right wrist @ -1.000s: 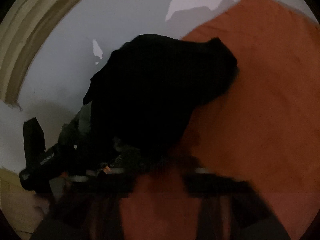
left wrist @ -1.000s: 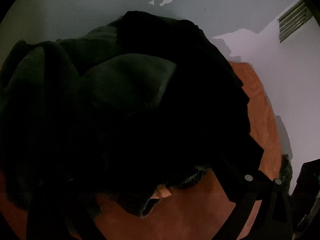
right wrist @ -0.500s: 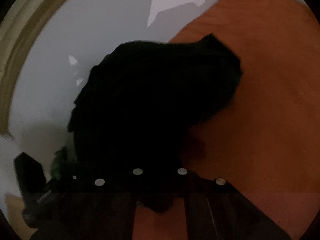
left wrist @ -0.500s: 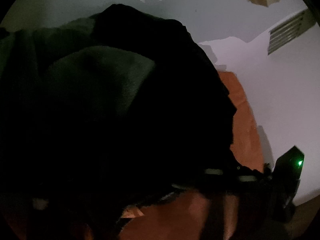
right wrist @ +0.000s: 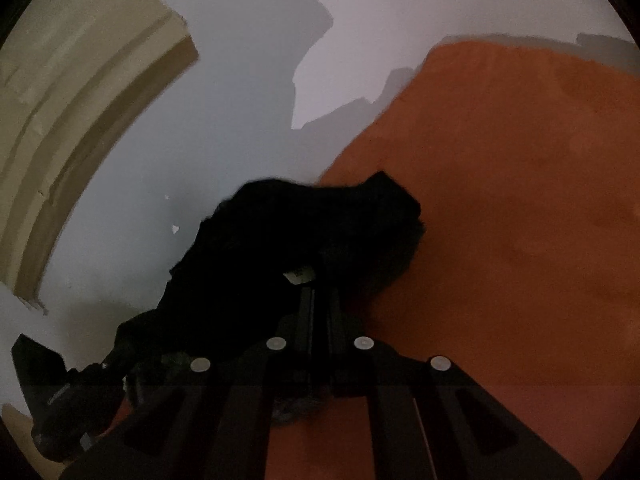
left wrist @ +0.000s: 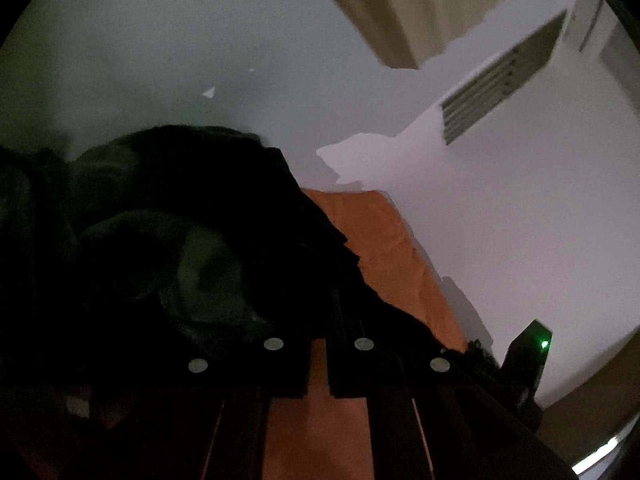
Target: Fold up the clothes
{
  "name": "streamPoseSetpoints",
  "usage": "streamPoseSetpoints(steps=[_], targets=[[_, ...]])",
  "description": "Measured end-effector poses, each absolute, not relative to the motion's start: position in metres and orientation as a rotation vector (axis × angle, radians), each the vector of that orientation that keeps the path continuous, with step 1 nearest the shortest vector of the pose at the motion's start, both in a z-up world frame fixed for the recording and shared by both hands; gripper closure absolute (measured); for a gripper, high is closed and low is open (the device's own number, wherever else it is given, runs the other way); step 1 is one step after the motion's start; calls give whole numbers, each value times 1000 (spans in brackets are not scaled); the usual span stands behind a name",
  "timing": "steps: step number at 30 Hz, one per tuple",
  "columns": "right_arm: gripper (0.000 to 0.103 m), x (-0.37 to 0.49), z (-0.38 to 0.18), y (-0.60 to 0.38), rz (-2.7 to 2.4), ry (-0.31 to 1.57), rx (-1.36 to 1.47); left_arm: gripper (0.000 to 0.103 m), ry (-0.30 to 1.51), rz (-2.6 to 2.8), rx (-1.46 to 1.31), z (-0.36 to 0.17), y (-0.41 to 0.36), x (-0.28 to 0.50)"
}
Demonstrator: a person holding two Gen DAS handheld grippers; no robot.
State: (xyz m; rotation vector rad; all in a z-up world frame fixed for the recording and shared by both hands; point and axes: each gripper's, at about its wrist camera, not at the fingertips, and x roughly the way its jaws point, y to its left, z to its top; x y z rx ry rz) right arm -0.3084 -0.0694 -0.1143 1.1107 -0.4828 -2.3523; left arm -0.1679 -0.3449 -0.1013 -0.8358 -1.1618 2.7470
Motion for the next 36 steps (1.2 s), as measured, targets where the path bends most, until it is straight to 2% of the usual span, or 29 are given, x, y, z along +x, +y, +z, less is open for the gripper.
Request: streamPoseSetpoints(steps=[3,10,16,19,21,22,23,25,26,27,28,30,36], targets=[[99,-310,-111,-54,-2378,-528,1108,97,-1190,2725,-852,-103,-352,-173],[100,-297,-85,-2,-2505,-616,991,96,-1108,2731,-855,-97,-344,-176],[103,-270,-61,64,-2686,-701,810,96,-1184,2655,-980,-123,-350,-183],[103,-266,-56,87,-2725,-657,816,95,-1204,2589,-1060,-134,-344,-193],[103,-271,-62,89,-2684,-587,926,86,-1228,2556,-1094,-140,-341,-197],[103,-275,-68,84,-2639,-554,979,73,-1238,2547,-1111,-140,-340,-199],[103,-278,-76,78,-2592,-524,1028,50,-1247,2540,-1129,-141,-339,-201],[103,-286,-94,58,-2485,-503,1109,27,-1268,2542,-1148,-142,-340,-203],[100,-292,-104,48,-2427,-498,1147,26,-1281,2554,-1146,-143,-342,-202],[83,-297,-113,38,-2374,-494,1178,26,-1295,2563,-1143,-144,-344,-203],[50,-302,-122,25,-2334,-497,1194,25,-1312,2564,-1147,-146,-345,-203],[14,-313,-139,3,-2271,-525,1195,26,-1361,2537,-1163,-152,-349,-207],[14,-346,-181,-66,-2194,-490,1277,26,-1390,2477,-1194,-167,-339,-223]])
